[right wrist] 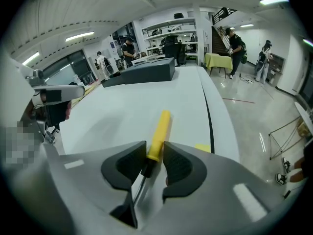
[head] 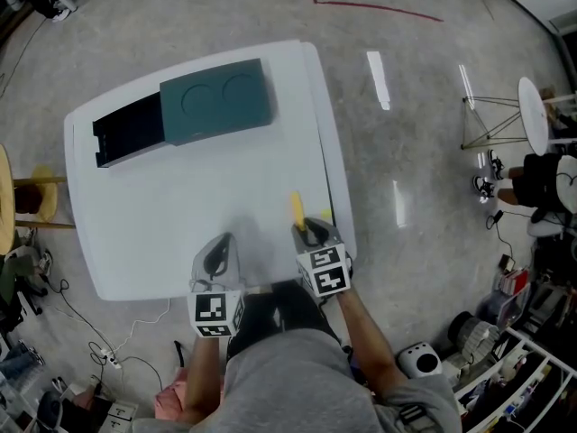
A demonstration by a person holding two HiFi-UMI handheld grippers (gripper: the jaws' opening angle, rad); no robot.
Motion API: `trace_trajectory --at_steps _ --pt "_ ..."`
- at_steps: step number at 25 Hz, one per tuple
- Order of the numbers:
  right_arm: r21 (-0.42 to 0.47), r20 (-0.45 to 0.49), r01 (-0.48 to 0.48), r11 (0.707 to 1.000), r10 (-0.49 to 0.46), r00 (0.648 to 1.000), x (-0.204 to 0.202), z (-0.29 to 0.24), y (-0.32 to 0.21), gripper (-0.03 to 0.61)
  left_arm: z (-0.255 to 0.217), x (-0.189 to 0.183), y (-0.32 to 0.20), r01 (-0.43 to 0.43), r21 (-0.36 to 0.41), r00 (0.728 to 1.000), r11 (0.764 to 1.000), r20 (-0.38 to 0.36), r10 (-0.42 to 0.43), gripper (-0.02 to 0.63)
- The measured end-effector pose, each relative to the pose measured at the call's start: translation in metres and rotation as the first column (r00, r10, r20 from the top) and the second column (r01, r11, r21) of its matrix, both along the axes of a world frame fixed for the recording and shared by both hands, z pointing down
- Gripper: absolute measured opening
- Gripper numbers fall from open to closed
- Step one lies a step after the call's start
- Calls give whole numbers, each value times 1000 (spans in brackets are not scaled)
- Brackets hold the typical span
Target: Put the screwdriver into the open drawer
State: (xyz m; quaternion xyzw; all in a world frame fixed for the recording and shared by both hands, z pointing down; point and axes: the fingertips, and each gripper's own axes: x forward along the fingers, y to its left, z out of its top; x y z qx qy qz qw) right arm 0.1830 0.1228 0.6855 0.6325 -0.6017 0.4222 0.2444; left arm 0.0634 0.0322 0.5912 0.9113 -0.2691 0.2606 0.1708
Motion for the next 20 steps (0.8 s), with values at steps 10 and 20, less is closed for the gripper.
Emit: trace_trajectory --at_steps 10,20 --pt "-12 9 -1 1000 1 1000 -2 -2 0 84 -3 -1 -1 2 2 1000 1000 -4 -2 12" --pt "-7 24 14 1000 -13 1000 0 -2 -2 81 -9 -3 -5 14 15 1000 1000 -8 -14 12"
